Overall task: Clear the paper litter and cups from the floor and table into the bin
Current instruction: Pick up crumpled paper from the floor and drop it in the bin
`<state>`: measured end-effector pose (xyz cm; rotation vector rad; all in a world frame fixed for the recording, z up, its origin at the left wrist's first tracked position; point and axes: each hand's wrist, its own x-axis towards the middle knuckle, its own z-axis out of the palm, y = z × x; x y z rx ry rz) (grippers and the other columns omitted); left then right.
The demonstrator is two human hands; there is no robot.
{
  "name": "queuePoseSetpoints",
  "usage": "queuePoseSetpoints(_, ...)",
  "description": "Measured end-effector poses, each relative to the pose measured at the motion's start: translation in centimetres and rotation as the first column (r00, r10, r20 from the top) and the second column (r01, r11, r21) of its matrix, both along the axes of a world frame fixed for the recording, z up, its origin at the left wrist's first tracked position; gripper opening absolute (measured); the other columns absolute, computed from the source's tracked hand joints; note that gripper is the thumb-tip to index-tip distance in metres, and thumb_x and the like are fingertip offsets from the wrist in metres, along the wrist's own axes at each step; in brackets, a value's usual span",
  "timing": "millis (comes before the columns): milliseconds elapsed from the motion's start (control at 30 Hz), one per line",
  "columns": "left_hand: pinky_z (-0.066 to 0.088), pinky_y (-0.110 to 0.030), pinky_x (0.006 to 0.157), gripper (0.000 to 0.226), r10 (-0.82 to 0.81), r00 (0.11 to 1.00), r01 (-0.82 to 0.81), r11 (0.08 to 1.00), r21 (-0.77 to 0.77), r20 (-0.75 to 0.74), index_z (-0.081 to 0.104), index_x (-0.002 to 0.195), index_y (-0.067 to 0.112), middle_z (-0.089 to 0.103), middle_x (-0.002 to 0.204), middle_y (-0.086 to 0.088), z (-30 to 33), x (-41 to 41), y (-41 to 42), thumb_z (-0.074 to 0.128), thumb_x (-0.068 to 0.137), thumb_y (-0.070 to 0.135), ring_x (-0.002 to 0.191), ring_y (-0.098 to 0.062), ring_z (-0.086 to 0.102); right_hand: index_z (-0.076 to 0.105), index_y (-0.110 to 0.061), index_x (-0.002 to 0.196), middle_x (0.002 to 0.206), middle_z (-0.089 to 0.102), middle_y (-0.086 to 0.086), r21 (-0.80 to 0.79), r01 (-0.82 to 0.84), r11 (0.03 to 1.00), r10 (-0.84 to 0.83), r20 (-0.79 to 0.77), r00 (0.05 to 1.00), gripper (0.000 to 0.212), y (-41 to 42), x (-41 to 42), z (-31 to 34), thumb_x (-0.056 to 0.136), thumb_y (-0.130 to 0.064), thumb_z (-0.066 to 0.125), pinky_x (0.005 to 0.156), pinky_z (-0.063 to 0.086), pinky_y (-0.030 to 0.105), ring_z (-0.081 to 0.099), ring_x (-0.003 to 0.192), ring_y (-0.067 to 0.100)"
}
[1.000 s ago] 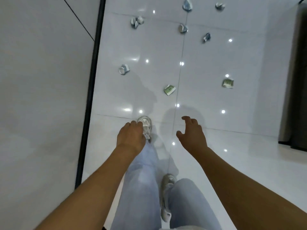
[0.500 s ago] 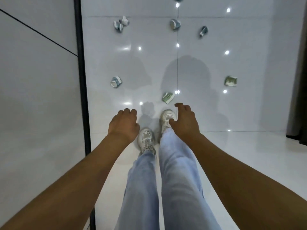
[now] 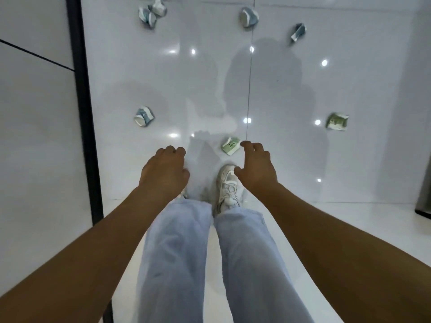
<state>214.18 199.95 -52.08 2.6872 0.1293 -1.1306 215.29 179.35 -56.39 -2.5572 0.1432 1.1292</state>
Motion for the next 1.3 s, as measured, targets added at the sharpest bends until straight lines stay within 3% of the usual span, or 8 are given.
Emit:
queuePoseSetpoints(200, 0.043, -0.034, 0.073, 0.034, 0.003, 0.999, -0.001, 0.999, -0.039, 0.038, 0.051, 0.122, 0.012, 0.055, 0.112, -0.007, -9.0, 1.7, 1.4, 0.052, 0.091, 0.026, 0.104, -0.025, 0.05, 0.034, -0.017, 0.141, 0.142, 0.037, 0.009, -0.043, 0.009, 0.999, -0.011, -0.051, 0.999, 0.064, 0.8, 0.1, -11.1, 0.085, -0.016, 0.064, 0.083, 0.046, 0.038, 0.041, 0.12, 0.03)
queuePoseSetpoints(433, 0.039, -0.03, 0.073, 0.036, -0.113, 0.99, 0.12, 0.989, -0.089, 0.084, 0.051, 0.124, 0.013, 0.055, 0.12, -0.007, -20.8, 3.0, 2.3, 0.052, 0.092, 0.028, 0.105, -0.023, 0.05, 0.031, -0.02, 0.143, 0.148, 0.028, 0.008, -0.082, 0.07, 0.994, -0.068, 0.02, 0.997, 0.074, 1.3, -0.5, -24.8, 0.08, -0.018, 0.071, 0.094, 0.045, 0.041, 0.031, 0.131, 0.031)
queuePoseSetpoints(667, 0.035, -0.028, 0.069, 0.034, -0.184, 0.979, 0.192, 0.976, -0.099, 0.086, 0.049, 0.124, 0.013, 0.054, 0.118, -0.005, -27.5, 4.6, 1.8, 0.049, 0.093, 0.027, 0.105, -0.021, 0.048, 0.031, -0.021, 0.139, 0.147, 0.025, 0.011, -0.165, 0.118, 0.979, -0.11, 0.059, 0.992, 0.08, 1.8, -1.4, -31.9, 0.075, -0.019, 0.078, 0.103, 0.042, 0.044, 0.026, 0.134, 0.034)
queuePoseSetpoints(900, 0.037, -0.028, 0.07, 0.033, -0.192, 0.98, 0.197, 0.97, -0.143, 0.046, 0.049, 0.125, 0.012, 0.053, 0.121, -0.006, -27.3, 5.2, 1.2, 0.048, 0.094, 0.025, 0.108, -0.021, 0.048, 0.034, -0.014, 0.14, 0.137, 0.036, 0.011, -0.117, 0.161, 0.98, -0.146, 0.127, 0.981, 0.078, 2.6, -0.8, -30.1, 0.075, -0.02, 0.077, 0.099, 0.045, 0.04, 0.032, 0.127, 0.031)
queuePoseSetpoints(1000, 0.046, -0.034, 0.079, 0.035, -0.155, 0.988, 0.153, 0.973, -0.171, 0.001, 0.047, 0.126, 0.012, 0.052, 0.124, -0.007, -24.4, 5.9, 1.1, 0.049, 0.094, 0.025, 0.11, -0.023, 0.048, 0.033, -0.014, 0.142, 0.139, 0.039, 0.008, -0.044, 0.106, 0.993, -0.097, 0.157, 0.983, 0.081, 4.7, 0.3, -26.2, 0.076, -0.026, 0.078, 0.099, 0.044, 0.036, 0.035, 0.127, 0.028)
queuePoseSetpoints(1100, 0.046, -0.033, 0.089, 0.043, -0.113, 0.993, 0.102, 0.971, -0.216, -0.039, 0.041, 0.134, 0.016, 0.051, 0.13, -0.006, -20.6, 6.7, 0.9, 0.052, 0.095, 0.029, 0.115, -0.022, 0.05, 0.038, -0.009, 0.14, 0.138, 0.045, 0.009, 0.039, 0.03, 0.999, -0.038, 0.229, 0.973, 0.078, 7.2, 1.3, -21.4, 0.076, -0.026, 0.079, 0.101, 0.043, 0.034, 0.04, 0.126, 0.027)
queuePoseSetpoints(1300, 0.047, -0.035, 0.093, 0.061, -0.001, 0.997, -0.022, 0.958, -0.285, -0.081, 0.03, 0.143, 0.017, 0.05, 0.131, -0.007, -12.6, 8.9, 1.7, 0.059, 0.09, 0.021, 0.115, -0.023, 0.051, 0.038, -0.004, 0.141, 0.139, 0.046, 0.008, 0.166, -0.087, 0.982, 0.037, 0.284, 0.958, 0.068, 10.9, 3.9, -12.1, 0.083, -0.018, 0.071, 0.102, 0.041, 0.029, 0.038, 0.129, 0.023)
